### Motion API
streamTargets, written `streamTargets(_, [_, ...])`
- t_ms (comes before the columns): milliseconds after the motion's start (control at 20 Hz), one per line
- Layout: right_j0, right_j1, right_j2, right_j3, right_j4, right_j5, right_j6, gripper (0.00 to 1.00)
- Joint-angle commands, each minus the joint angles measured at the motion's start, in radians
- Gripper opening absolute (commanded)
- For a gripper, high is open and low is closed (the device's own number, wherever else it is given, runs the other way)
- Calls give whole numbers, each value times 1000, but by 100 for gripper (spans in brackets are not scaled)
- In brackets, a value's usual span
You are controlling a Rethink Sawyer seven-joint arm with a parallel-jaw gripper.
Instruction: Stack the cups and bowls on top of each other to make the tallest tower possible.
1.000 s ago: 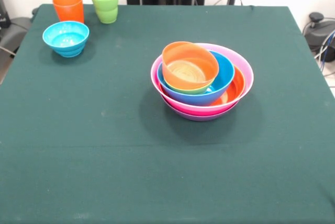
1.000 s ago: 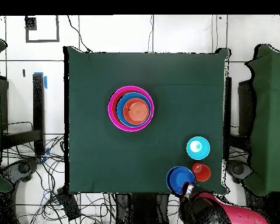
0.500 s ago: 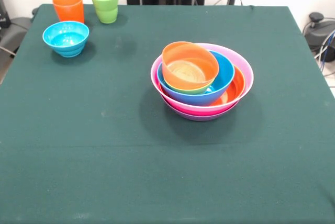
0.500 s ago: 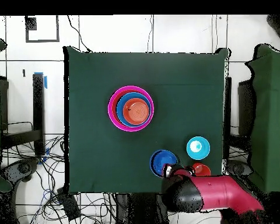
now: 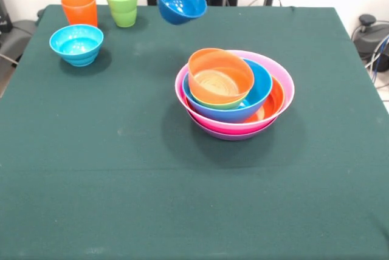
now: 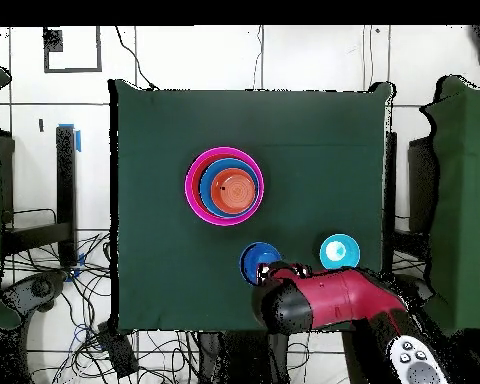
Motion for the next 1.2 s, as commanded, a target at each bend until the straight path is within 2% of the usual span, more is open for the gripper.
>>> streamTargets(50, [113, 140, -146, -108, -47, -96, 201, 0])
streamTargets(250, [132, 131, -185, -93, -21, -113, 193, 0])
streamTargets(450, [115, 32, -156, -20, 57, -40, 137, 0])
streamTargets(600, [103, -28, -144, 34, 95, -25, 117, 0])
streamTargets(1200, [132, 1, -191, 39, 93, -84, 132, 0])
